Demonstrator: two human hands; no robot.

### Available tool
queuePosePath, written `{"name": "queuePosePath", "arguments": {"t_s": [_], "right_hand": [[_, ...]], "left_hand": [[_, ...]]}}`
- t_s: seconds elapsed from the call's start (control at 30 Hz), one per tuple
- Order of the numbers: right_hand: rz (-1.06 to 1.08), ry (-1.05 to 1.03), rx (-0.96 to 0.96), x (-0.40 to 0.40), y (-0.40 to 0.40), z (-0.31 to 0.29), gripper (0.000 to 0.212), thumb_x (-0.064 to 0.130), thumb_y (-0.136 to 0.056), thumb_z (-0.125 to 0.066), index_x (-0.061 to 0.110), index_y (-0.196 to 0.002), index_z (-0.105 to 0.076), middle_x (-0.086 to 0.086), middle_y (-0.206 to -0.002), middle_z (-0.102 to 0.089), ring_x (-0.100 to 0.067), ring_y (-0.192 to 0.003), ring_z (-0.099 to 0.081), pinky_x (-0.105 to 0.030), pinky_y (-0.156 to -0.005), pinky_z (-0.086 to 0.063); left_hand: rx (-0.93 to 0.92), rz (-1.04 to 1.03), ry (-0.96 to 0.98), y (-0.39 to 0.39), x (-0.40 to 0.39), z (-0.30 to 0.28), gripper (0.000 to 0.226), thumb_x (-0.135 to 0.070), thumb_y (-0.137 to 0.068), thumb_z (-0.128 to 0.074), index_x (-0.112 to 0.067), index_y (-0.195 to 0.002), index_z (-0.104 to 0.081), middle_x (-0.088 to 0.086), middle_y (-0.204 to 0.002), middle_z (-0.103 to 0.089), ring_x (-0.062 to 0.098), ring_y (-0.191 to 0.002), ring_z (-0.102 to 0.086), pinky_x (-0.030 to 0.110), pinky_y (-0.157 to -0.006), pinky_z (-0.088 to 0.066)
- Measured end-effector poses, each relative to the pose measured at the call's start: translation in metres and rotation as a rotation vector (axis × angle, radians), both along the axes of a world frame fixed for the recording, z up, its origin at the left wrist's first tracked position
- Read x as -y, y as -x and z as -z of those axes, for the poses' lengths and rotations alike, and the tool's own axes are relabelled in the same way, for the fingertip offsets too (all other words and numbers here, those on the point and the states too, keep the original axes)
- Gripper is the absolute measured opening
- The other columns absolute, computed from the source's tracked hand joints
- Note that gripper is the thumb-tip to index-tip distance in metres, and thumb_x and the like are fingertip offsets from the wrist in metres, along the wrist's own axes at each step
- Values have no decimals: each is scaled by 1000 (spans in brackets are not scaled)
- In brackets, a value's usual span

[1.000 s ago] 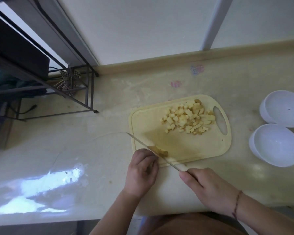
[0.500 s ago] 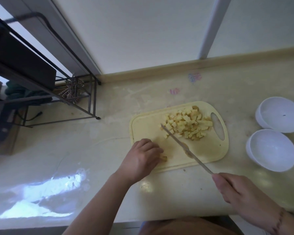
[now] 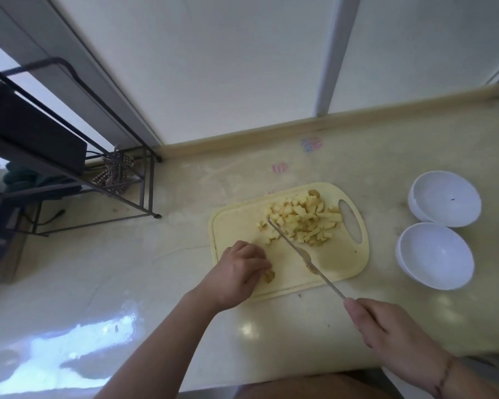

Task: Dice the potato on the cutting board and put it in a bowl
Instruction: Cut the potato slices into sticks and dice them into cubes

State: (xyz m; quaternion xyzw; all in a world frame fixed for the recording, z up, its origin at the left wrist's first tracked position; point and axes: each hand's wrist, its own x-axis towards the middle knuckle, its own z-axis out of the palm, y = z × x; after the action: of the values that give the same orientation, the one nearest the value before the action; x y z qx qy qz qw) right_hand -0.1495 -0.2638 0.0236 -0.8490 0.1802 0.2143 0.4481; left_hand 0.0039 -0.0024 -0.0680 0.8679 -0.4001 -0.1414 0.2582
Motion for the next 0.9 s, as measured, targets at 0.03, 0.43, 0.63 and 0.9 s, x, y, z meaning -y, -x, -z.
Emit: {"name": "queuePosePath", "arguments": {"t_s": [0.03,0.43,0.63,0.9], "right_hand": [[1,1,3,-1,-1,0,81,95,-65,-21,16,-65,-40,0,-51,-40,-6,-49,-36,-32,-55,-35],[59,-490,-263,-38,-15,-32,51,59,-89,-36,13,-71,-44,-5,-54,-30,-10,-37,-20,-16,-37,-18],[5,-497,-288,-44,-12,-34,53,65,-82,-36,14,-71,-43,-2,-53,-32,-11,-38,-20,-19,-37,-20],[-29,-528,-360,-43,-7,-33,54,72,-82,-34,20,-69,-43,-2,-55,-33,-14,-39,-21,-22,-39,-21]], "left_hand": [[-9,-3,4,1,-2,0,34,-22,-93,-46,-20,-117,-70,-4,-116,-62,21,-106,-53,43,-90,-49],[-1366,-669,984,52,33,-46,45,-35,-90,-64,-11,-128,-62,15,-131,-62,28,-116,-61,37,-95,-52],[-1594,-749,1245,60,34,-37,32,-36,-79,-74,-12,-100,-73,11,-101,-71,27,-94,-69,45,-79,-58],[-1655,-817,1302,58,31,-35,56,-52,-96,-40,-9,-107,-74,13,-106,-69,30,-92,-68,43,-76,-58]]}}
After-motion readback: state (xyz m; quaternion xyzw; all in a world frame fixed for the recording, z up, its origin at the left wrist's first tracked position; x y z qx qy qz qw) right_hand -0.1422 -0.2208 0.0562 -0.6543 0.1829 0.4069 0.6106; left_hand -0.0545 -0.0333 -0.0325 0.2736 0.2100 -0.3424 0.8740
